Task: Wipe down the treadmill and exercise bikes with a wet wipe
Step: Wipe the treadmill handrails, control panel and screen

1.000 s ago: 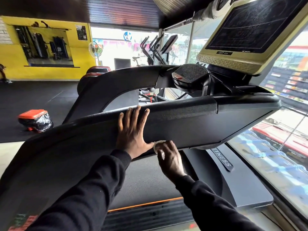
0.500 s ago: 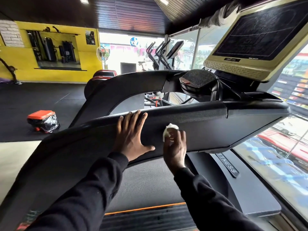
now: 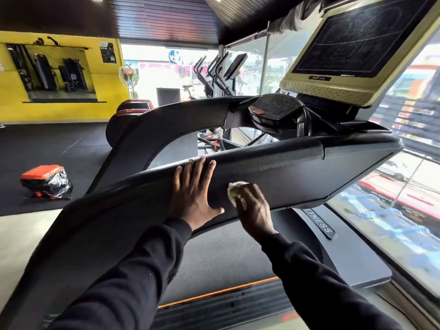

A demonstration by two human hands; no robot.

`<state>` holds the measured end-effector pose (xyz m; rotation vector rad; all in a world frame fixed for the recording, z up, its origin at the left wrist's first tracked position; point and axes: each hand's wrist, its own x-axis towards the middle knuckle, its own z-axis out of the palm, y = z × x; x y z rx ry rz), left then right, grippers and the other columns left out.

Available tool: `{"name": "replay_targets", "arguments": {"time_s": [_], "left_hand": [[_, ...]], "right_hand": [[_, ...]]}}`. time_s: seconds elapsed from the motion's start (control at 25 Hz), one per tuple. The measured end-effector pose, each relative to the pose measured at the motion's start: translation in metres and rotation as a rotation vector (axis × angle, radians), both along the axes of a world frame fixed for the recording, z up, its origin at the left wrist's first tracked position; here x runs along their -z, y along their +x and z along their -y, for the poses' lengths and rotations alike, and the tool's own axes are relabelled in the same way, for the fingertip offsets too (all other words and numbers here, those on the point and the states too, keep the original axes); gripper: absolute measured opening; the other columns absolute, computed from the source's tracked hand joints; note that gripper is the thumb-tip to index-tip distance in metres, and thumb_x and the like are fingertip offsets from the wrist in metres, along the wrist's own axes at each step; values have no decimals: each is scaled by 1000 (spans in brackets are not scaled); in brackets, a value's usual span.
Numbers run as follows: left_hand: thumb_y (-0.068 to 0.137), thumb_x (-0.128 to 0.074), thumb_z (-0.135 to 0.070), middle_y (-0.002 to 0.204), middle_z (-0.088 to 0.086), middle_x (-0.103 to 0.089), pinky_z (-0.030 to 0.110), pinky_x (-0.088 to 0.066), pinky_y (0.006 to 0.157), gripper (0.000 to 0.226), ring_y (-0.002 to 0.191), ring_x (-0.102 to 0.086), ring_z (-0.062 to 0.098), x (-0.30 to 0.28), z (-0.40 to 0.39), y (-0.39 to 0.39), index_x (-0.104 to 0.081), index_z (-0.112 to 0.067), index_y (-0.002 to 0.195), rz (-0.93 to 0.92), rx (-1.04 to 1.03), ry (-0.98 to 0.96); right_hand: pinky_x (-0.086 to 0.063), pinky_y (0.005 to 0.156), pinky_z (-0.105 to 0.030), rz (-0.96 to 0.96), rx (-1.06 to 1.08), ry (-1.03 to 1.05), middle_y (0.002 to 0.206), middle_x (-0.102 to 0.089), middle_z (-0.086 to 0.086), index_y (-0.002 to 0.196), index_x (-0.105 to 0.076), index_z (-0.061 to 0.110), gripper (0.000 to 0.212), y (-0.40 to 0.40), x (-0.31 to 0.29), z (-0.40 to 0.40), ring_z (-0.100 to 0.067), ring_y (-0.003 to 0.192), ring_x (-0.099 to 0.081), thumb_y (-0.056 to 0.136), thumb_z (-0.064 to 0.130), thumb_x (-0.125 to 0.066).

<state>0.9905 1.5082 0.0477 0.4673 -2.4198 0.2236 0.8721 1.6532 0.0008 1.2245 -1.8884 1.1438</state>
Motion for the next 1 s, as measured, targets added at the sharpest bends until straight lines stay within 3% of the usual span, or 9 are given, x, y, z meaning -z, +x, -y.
{"name": "replay_targets", "arguments": {"time_s": [0.12, 0.28, 0.4, 0.44, 0.56, 0.64, 0.72, 0.84, 1.0], "left_hand": [[50, -79, -70, 161, 8, -23, 51, -3, 118, 133, 143, -24, 34, 1, 2, 0, -16, -23, 156, -9, 10, -10], [51, -79, -69, 161, 8, -24, 53, -8, 118, 130, 143, -25, 34, 4, 0, -2, -18, -23, 156, -27, 4, -5], [50, -79, -68, 160, 7, -25, 53, -9, 118, 129, 143, -27, 34, 2, -2, -2, -19, -23, 156, -31, -11, -2], [51, -79, -68, 160, 7, -25, 53, -10, 118, 128, 143, -27, 34, 3, -2, -2, -21, -23, 156, -34, -16, -6], [51, -78, -68, 160, 7, -26, 55, -14, 118, 126, 143, -28, 34, 5, -3, -3, -25, -21, 155, -53, -34, -17], [51, -78, -68, 160, 7, -25, 55, -14, 118, 126, 144, -27, 33, 4, -5, -3, -25, -21, 155, -50, -43, -31], [52, -77, -68, 160, 6, -23, 54, -12, 118, 125, 145, -26, 33, 1, -5, -3, -23, -22, 156, -25, -44, -30], [56, -77, -65, 161, 5, -20, 50, -9, 118, 123, 145, -24, 32, 0, -1, 3, -19, -24, 156, 6, -27, -8], [59, -79, -60, 161, 3, -21, 49, -13, 119, 117, 146, -26, 29, -2, 12, 15, -21, -24, 155, 12, 40, -16]], "right_hand": [[-44, 72, -24, 302, 200, -228, 103, -54, -3, 108, -62, 15, 19, -2, 7, 0, -22, 84, -58, 90, 19, -56], [-51, 77, -30, 96, 51, 16, 109, -56, 0, 107, -65, 17, 22, 7, 37, -3, -19, 93, -59, 89, 7, -57], [-51, 74, -37, 368, 230, -201, 106, -50, -1, 109, -56, 20, 23, -4, 39, -10, -24, 86, -56, 88, 11, -55], [-50, 74, -38, 364, 236, -200, 106, -49, 0, 107, -56, 20, 21, 1, 42, -7, -26, 86, -56, 88, 10, -54], [-49, 79, -31, 113, 78, -60, 104, -57, 4, 95, -65, 18, 21, 9, 52, -4, -21, 91, -57, 83, 2, -56], [-45, 78, -22, 214, 124, -170, 103, -53, 11, 95, -66, 18, 23, 1, 45, -5, -20, 89, -58, 83, 0, -59], [-44, 79, -24, 340, 164, -248, 104, -47, 15, 99, -64, 16, 23, 2, 45, 2, -21, 88, -56, 84, 0, -58], [-48, 79, -31, 194, 24, -78, 105, -55, 4, 99, -67, 16, 28, 18, 60, 12, -22, 92, -56, 81, -3, -58], [-42, 72, -28, 494, 152, -265, 104, -50, 1, 110, -63, 19, 28, 16, 43, 16, -20, 86, -53, 85, 7, -58]]}}
